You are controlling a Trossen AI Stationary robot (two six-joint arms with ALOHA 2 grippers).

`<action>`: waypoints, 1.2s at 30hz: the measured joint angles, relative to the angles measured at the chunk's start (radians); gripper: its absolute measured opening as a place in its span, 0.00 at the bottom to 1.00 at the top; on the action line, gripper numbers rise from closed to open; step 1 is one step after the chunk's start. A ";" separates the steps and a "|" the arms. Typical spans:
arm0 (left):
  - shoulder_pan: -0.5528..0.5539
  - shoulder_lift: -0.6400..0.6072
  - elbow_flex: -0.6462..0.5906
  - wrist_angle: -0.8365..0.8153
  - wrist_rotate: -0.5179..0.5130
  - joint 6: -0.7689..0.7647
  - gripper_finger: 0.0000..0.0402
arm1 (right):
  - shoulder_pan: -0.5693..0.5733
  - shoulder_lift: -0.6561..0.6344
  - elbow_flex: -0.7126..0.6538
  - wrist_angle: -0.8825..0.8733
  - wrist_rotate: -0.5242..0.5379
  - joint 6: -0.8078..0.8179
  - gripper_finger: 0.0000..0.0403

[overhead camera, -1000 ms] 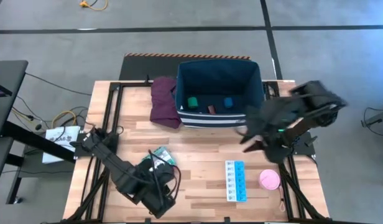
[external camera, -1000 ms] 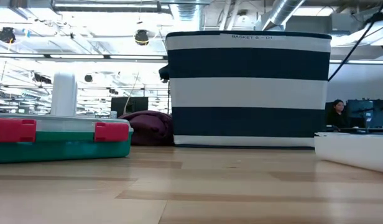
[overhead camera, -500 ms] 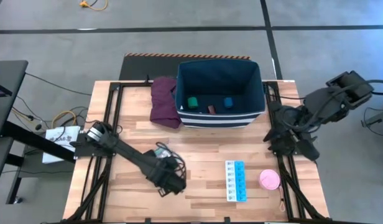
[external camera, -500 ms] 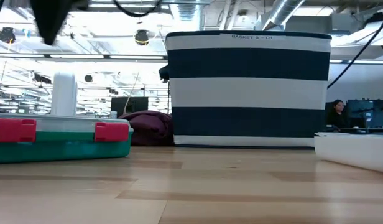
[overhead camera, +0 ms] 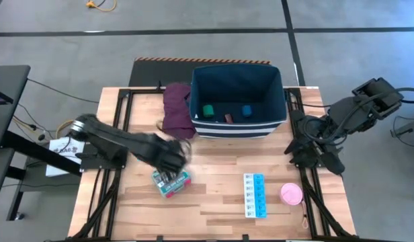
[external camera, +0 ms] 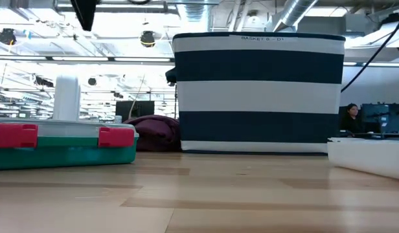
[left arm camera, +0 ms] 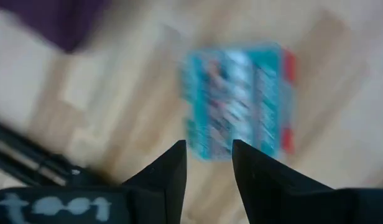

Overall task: Pick & place medical supplies in basket/bin
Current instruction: Put the green first aid kit into the blue organizer

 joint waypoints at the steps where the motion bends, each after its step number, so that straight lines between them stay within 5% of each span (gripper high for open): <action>1: 0.008 -0.047 -0.042 0.001 -0.013 -0.057 0.29 | 0.000 0.000 0.000 0.000 0.002 0.000 0.31; 4: 0.008 -0.192 -0.199 0.158 0.017 -0.213 0.28 | 0.000 0.000 0.000 0.000 0.002 -0.001 0.31; 7: -0.023 -0.279 -0.385 0.541 0.019 -0.313 0.25 | 0.000 0.000 0.000 0.000 0.003 -0.013 0.31; 11: -0.066 -0.287 -0.558 1.008 0.024 -0.295 0.21 | 0.000 0.000 0.000 0.000 0.007 -0.017 0.31; 14: -0.087 -0.233 -0.599 1.190 0.073 -0.264 0.20 | 0.000 0.000 0.000 0.000 0.009 -0.017 0.31; 28: -0.093 -0.038 -0.588 1.150 0.229 -0.278 0.42 | 0.000 0.000 0.000 0.000 0.009 -0.021 0.31; 36: -0.093 -0.035 -0.569 1.004 0.257 -0.350 0.41 | 0.000 0.000 0.000 0.000 0.009 -0.082 0.31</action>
